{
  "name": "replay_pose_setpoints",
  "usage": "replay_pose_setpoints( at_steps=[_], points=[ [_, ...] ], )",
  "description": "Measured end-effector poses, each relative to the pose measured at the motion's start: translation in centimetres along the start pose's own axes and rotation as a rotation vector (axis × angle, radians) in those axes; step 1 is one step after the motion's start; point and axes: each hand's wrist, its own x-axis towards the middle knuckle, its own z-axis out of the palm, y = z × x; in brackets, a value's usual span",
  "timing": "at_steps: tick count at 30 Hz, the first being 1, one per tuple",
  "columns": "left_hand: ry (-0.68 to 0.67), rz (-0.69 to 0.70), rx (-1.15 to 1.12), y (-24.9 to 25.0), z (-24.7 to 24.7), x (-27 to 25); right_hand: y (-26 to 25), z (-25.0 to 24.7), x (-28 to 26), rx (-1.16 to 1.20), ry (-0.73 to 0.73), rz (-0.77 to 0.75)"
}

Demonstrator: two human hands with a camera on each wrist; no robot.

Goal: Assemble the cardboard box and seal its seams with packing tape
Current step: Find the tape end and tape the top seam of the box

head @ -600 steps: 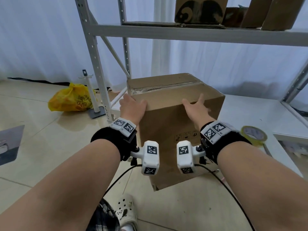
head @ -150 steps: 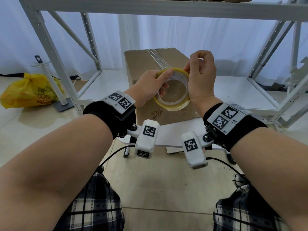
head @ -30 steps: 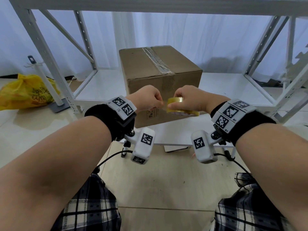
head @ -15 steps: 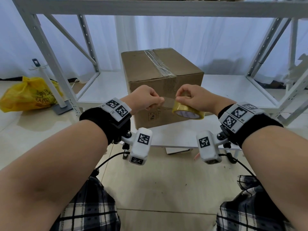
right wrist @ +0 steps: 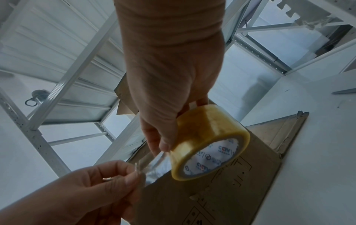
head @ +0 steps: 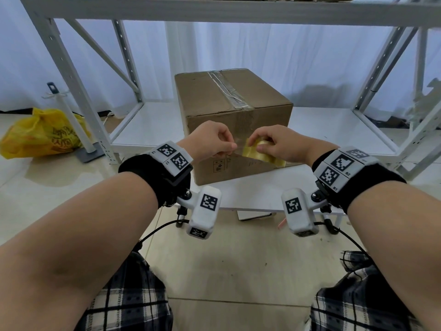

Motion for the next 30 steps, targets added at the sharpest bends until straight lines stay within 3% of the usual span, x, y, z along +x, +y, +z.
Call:
replay_pose_setpoints(
  at_steps=[4,7,11,14,21,27,30],
  points=[
    [-0.020,-0.069,0.025,0.6,0.3,-0.2,-0.4,0.0,0.0,0.002,0.020,-0.020],
    [0.043,-0.051,0.103,1.0,0.5,0.0,-0.8,0.0,-0.1,-0.022,0.003,-0.058],
    [-0.039,-0.124,-0.311,1.8,1.0,-0.1,-1.4,0.0,0.1,-0.078,0.011,-0.086],
    [0.013,-0.141,-0.439,2.4,1.4,0.0,-1.6,0.0,0.1,-0.101,0.029,-0.085],
    [0.082,-0.104,-0.439,3.1,1.7,0.3,-1.2,0.0,0.1,-0.126,0.056,-0.055],
    [0.109,-0.041,-0.159,1.4,1.8,0.7,-1.6,-0.1,0.0,-0.086,0.077,-0.130],
    [0.122,-0.022,-0.187,0.9,1.7,0.7,-1.5,0.1,0.1,-0.050,0.079,-0.149]
  ],
)
